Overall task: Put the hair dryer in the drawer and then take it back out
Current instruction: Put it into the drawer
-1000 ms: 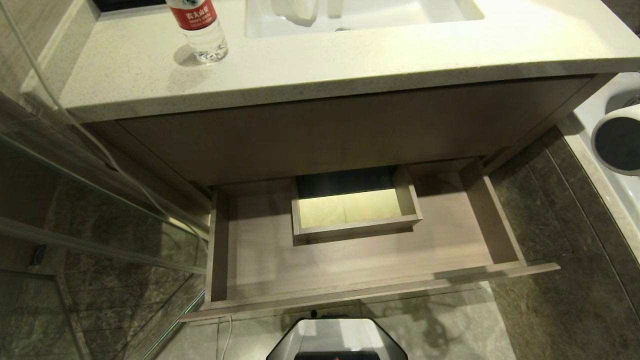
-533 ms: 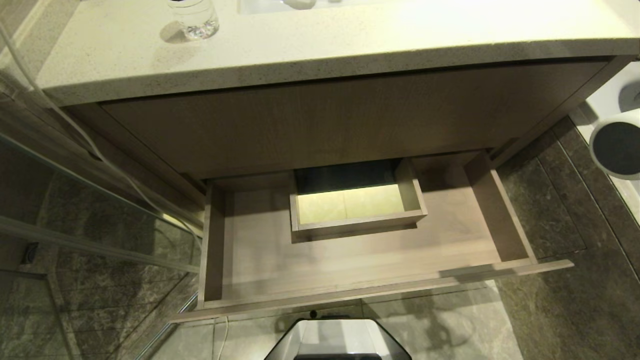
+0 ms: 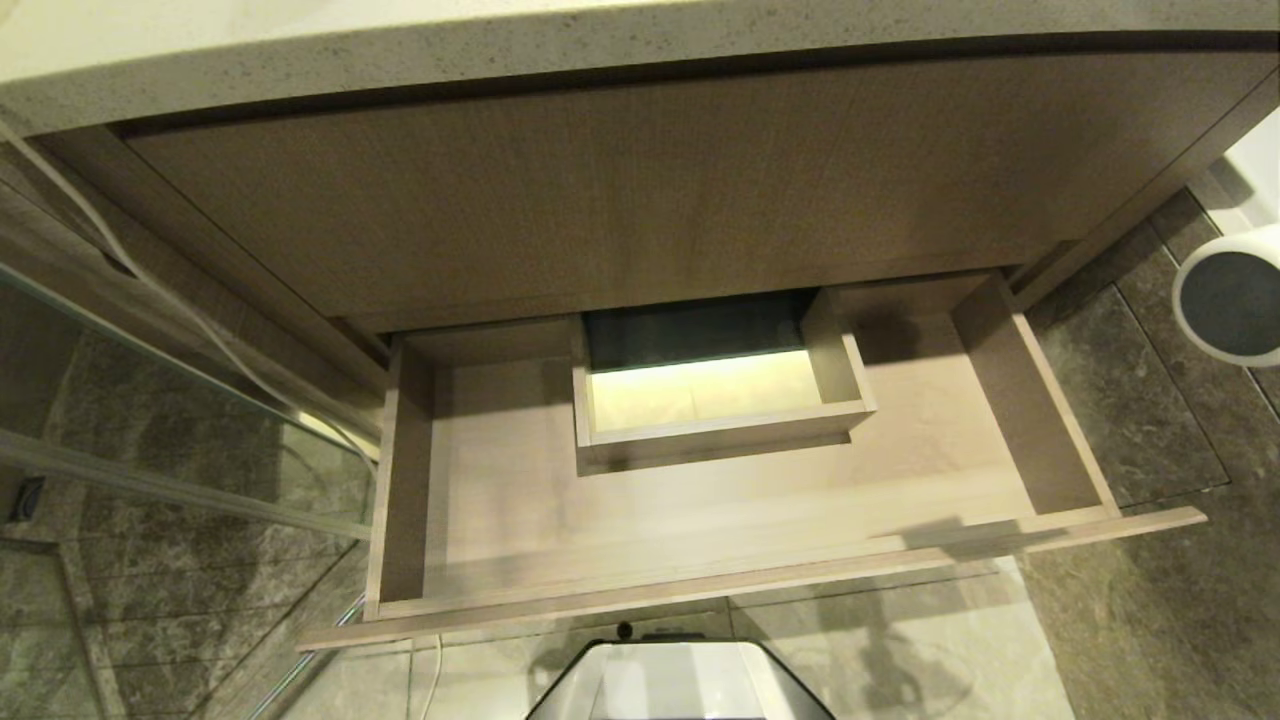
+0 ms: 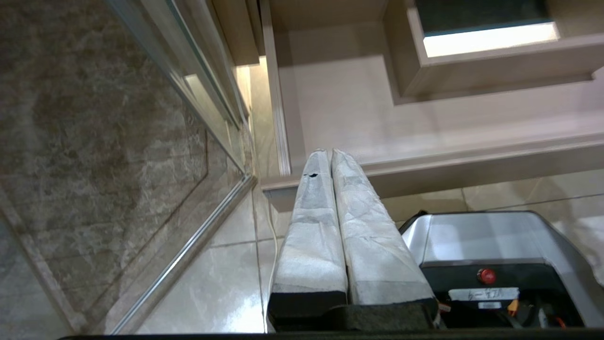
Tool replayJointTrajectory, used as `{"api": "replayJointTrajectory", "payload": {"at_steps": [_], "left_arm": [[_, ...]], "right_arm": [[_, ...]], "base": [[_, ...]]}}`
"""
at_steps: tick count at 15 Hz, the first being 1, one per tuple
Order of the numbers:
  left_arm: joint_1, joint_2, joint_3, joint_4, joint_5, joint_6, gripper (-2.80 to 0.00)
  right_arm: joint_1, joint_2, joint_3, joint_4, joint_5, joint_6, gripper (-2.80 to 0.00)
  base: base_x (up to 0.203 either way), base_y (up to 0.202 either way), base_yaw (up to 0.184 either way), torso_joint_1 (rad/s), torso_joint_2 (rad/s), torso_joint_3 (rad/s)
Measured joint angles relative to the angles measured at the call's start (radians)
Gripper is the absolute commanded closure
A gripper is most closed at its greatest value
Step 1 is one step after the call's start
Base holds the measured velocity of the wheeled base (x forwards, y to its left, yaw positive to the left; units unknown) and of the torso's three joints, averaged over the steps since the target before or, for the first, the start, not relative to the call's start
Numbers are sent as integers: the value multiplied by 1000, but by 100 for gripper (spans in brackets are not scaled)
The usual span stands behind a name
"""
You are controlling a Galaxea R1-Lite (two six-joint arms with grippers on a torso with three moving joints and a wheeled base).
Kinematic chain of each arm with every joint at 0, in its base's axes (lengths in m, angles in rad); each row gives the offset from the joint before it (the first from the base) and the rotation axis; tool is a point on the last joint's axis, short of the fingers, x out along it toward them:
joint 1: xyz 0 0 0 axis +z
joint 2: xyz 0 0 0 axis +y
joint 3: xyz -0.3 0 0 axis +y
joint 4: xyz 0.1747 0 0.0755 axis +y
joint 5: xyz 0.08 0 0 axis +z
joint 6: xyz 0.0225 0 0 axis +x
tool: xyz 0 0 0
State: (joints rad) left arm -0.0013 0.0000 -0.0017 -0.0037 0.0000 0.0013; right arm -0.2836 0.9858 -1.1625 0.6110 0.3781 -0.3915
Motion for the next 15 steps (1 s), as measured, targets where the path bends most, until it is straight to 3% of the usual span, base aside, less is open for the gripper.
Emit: {"api": "replayJointTrajectory", "payload": {"at_steps": [5, 15], "left_arm": [[0, 0, 0, 0, 0, 0, 0], [0, 0, 0, 2, 0, 0, 0]], "right_arm": [[0, -12, 20, -11, 0, 0, 0], [0, -15, 24, -14, 1, 0, 0]], "base": [[0, 0, 0, -304, 442, 141], [0, 0, 0, -50, 383, 330]]}}
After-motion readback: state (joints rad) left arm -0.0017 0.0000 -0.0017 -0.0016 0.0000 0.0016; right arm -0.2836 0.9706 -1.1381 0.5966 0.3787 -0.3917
